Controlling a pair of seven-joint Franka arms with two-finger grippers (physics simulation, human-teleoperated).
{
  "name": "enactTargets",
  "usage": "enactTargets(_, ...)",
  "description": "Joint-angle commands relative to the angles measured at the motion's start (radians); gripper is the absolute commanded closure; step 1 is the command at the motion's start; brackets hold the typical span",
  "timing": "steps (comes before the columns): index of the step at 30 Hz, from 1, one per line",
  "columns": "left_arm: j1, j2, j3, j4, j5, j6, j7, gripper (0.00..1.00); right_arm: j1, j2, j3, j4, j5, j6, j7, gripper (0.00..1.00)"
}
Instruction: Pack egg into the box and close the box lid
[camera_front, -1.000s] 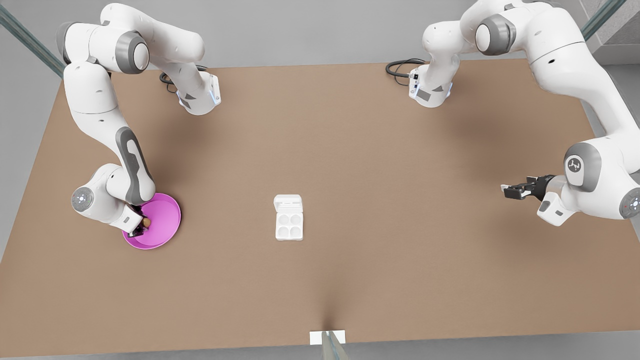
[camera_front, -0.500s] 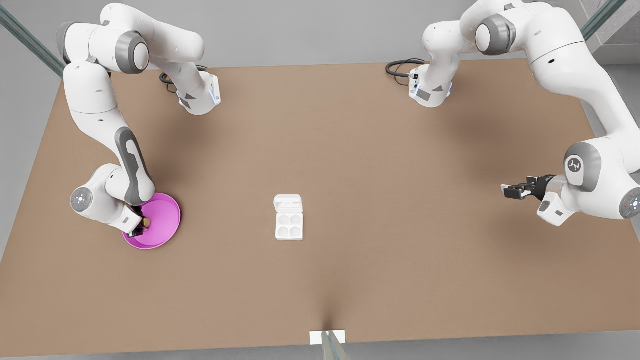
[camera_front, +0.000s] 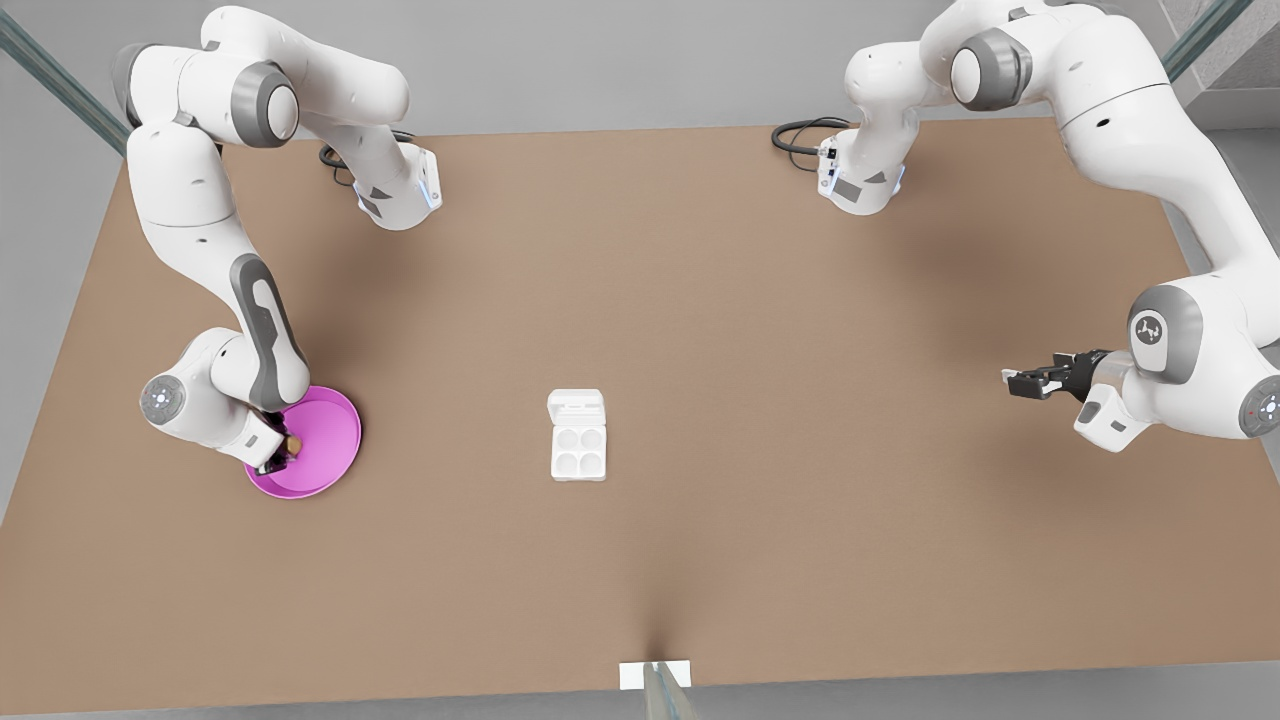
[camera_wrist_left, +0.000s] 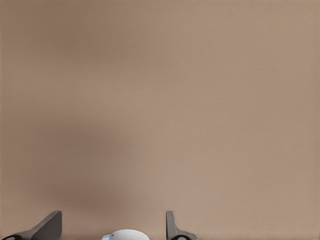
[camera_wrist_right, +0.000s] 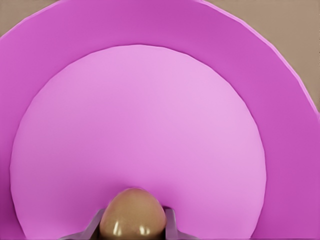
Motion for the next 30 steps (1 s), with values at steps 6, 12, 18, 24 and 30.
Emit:
enactTargets(6, 0.0, 0.0, 0.0, 0.0, 0.0, 0.0, 0.0, 0.0, 0.0, -0.005, 0.0, 0.014, 0.005, -0.036, -0.004, 0.47)
enactTargets(12, -0.011, 0.0, 0.018, 0.012, 0.003, -0.034, -0.005, 0.0, 0.058, -0.009, 0.008, 0.067, 0.01, -0.078, 0.05, 0.47)
enactTargets(18, -0.215, -0.068, 0.015, 0.149, 0.017, -0.23, -0.069, 0.0, 0.3, -0.012, 0.0, 0.156, 0.082, -0.078, 0.257, 0.46)
enactTargets(24, -0.179, -0.068, 0.017, 0.071, -0.012, -0.232, 0.041, 0.0, 0.515, -0.012, 0.01, 0.218, 0.12, -0.078, 0.432, 0.45)
enactTargets(30, -0.183, -0.184, 0.02, -0.156, 0.011, -0.075, 0.063, 0.0, 0.681, -0.012, 0.008, 0.281, 0.185, -0.075, 0.551, 0.45)
